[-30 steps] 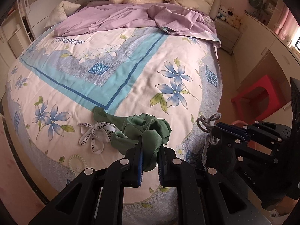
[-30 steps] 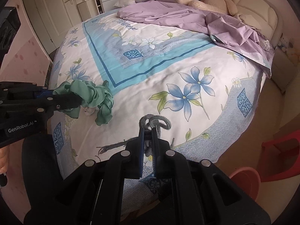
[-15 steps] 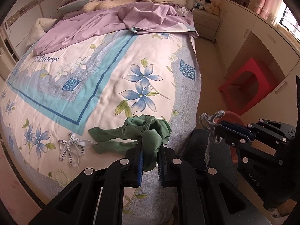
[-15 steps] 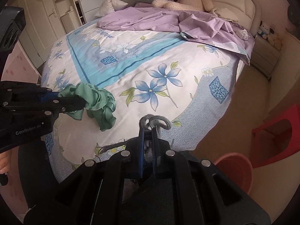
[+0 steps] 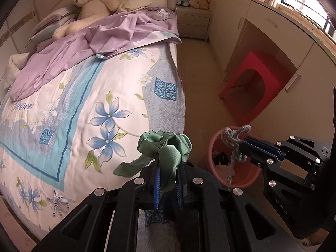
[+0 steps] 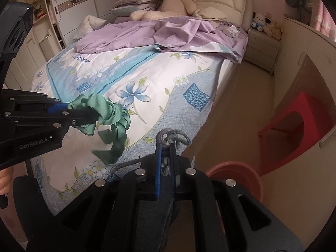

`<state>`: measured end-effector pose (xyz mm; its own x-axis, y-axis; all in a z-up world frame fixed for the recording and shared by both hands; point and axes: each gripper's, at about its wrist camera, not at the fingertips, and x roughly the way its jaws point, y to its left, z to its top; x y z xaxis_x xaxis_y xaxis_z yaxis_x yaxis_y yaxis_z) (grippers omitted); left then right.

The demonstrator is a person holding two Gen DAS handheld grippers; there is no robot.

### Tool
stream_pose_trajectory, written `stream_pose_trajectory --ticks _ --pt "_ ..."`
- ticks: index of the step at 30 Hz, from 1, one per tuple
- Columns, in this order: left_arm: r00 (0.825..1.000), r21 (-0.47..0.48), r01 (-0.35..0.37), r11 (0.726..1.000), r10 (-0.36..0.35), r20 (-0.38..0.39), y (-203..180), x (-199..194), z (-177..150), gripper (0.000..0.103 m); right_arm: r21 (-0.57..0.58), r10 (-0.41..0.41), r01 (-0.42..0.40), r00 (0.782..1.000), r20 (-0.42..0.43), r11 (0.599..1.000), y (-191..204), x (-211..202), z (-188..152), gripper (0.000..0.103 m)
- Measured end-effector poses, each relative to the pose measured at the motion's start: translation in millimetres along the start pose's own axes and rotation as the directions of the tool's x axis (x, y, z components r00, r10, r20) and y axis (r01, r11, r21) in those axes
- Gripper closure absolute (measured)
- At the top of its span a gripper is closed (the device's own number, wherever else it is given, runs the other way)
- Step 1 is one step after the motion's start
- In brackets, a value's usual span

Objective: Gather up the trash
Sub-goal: 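Carry the green scrunchie and grey hair tie with both tools over the bucket, then open both tools to drop the scrunchie and hair tie into the bucket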

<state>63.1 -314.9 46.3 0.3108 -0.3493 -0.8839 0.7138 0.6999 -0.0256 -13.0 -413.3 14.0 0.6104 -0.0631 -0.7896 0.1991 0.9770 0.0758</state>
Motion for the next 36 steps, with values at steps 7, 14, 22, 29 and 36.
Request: stream_pose_trajectory --ticks 7,14,22,29,36 --pt "0.998 0.096 0.059 0.994 -0.059 -0.002 -54 12 26 0.09 0.09 -0.076 0.075 0.997 0.014 0.993 -51 -13 -10 0.096" --pt "0.994 0.207 0.107 0.972 -0.106 -0.015 -113 21 42 0.089 0.199 -0.139 0.133 0.99 0.015 0.971 -101 -28 -31 0.096" --pt "0.987 0.295 0.163 0.941 -0.151 -0.063 -174 40 46 0.089 0.295 -0.193 0.186 0.981 -0.008 0.937 -140 -32 -62 0.096" --pt "0.98 0.342 0.187 0.921 -0.151 -0.131 -213 71 40 0.089 0.358 -0.236 0.237 0.971 -0.047 0.903 -173 -28 -89 0.096" --pt "0.976 0.369 0.188 0.91 -0.131 -0.175 -229 95 31 0.076 0.398 -0.23 0.25 0.968 -0.097 0.883 -193 -11 -113 0.096"
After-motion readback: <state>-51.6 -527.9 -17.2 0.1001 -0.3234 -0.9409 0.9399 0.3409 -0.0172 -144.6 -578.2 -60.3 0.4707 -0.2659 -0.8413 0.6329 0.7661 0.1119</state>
